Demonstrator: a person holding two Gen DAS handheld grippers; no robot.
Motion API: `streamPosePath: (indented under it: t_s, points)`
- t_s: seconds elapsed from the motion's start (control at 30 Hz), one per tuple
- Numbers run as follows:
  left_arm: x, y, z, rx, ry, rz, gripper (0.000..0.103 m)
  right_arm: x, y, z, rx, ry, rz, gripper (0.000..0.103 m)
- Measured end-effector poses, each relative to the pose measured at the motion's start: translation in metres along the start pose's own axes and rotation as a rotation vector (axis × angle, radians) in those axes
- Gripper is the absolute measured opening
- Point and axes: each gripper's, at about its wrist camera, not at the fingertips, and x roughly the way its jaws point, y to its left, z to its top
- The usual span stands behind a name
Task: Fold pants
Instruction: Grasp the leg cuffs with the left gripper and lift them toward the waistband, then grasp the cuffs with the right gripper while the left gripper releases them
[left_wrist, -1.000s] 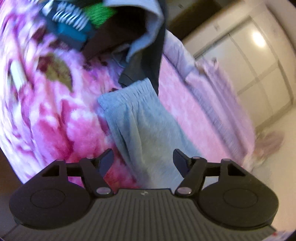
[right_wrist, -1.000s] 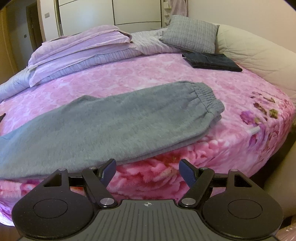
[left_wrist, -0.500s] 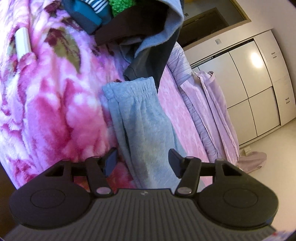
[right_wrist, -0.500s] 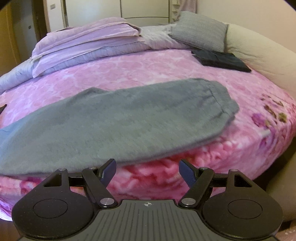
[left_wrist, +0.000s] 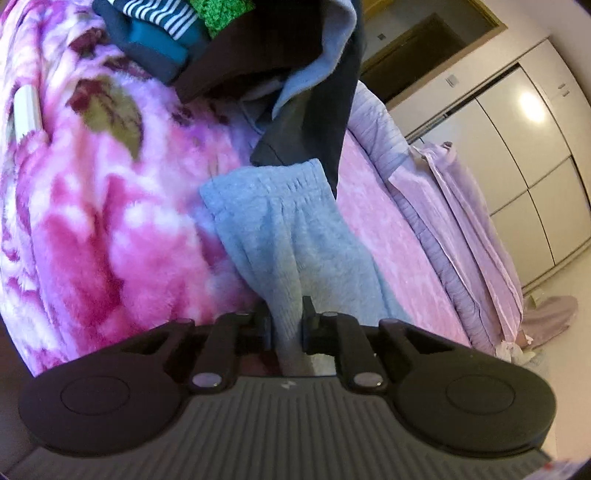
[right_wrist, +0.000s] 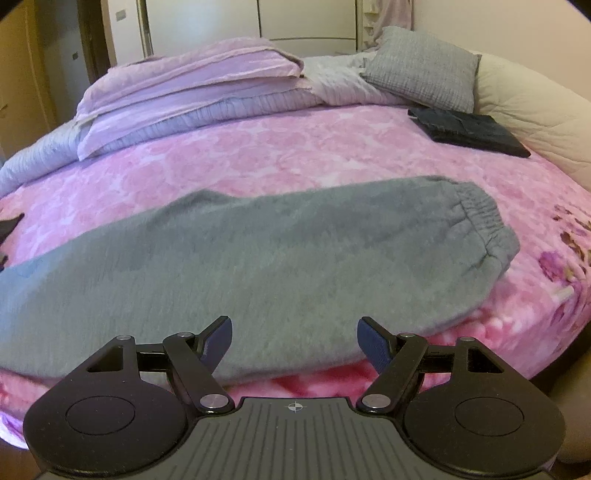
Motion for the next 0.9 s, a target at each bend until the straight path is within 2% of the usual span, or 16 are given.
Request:
streamPosePath:
  t_s: [0.03, 0.13, 0.2, 0.23, 0.33, 0.43, 0.5, 0.53, 0.6, 0.63, 0.67, 0.7, 0.73, 0.8, 0.9]
  points:
    - [-0.001, -0.01, 0.001, 0.051, 0.0, 0.034, 0.009, 0.0, -0.003, 0.001, 0.006, -0.006, -0.002, 0.072]
    - [-0.002, -0.068, -0.003, 0.377, -0.053, 0.113, 0.008, -0.001, -0.016, -0.001, 0.028, -0.013, -0.015, 0.072]
    - [-0.009, -0.115, -0.017, 0.629, -0.123, 0.115, 0.008, -0.002, -0.027, -0.005, 0.045, -0.012, -0.022, 0.072]
    - [-0.013, -0.136, -0.025, 0.713, -0.144, 0.093, 0.008, -0.003, -0.033, -0.007, 0.057, -0.01, -0.028, 0.072]
    - [-0.024, -0.199, -0.065, 0.979, -0.179, -0.026, 0.008, -0.006, -0.05, -0.012, 0.103, -0.008, -0.046, 0.072]
    - [-0.035, -0.244, -0.131, 1.274, -0.199, -0.178, 0.008, -0.01, -0.064, -0.016, 0.161, -0.012, -0.058, 0.072]
    - [-0.037, -0.255, -0.177, 1.41, -0.146, -0.299, 0.009, -0.013, -0.07, -0.018, 0.188, -0.012, -0.057, 0.072]
    - [-0.034, -0.256, -0.2, 1.471, -0.094, -0.346, 0.013, -0.013, -0.072, -0.019, 0.199, -0.009, -0.057, 0.072]
    - [-0.014, -0.248, -0.242, 1.539, 0.08, -0.406, 0.015, -0.013, -0.074, -0.021, 0.208, 0.001, -0.059, 0.072]
    - [-0.006, -0.242, -0.255, 1.543, 0.172, -0.415, 0.016, -0.013, -0.074, -0.023, 0.212, 0.005, -0.058, 0.072]
    - [0.006, -0.234, -0.268, 1.543, 0.239, -0.384, 0.017, -0.013, -0.073, -0.023, 0.216, 0.007, -0.053, 0.072]
    - [0.006, -0.227, -0.272, 1.538, 0.189, -0.391, 0.016, -0.013, -0.071, -0.023, 0.219, 0.007, -0.043, 0.072]
    - [0.001, -0.224, -0.273, 1.542, 0.175, -0.407, 0.019, -0.013, -0.07, -0.023, 0.226, 0.0, -0.028, 0.072]
    - [-0.005, -0.228, -0.259, 1.496, 0.24, -0.434, 0.029, -0.011, -0.062, -0.021, 0.249, -0.023, 0.034, 0.072]
    - [-0.024, -0.229, -0.224, 1.362, 0.28, -0.506, 0.03, 0.0, -0.049, -0.018, 0.333, -0.038, 0.206, 0.072]
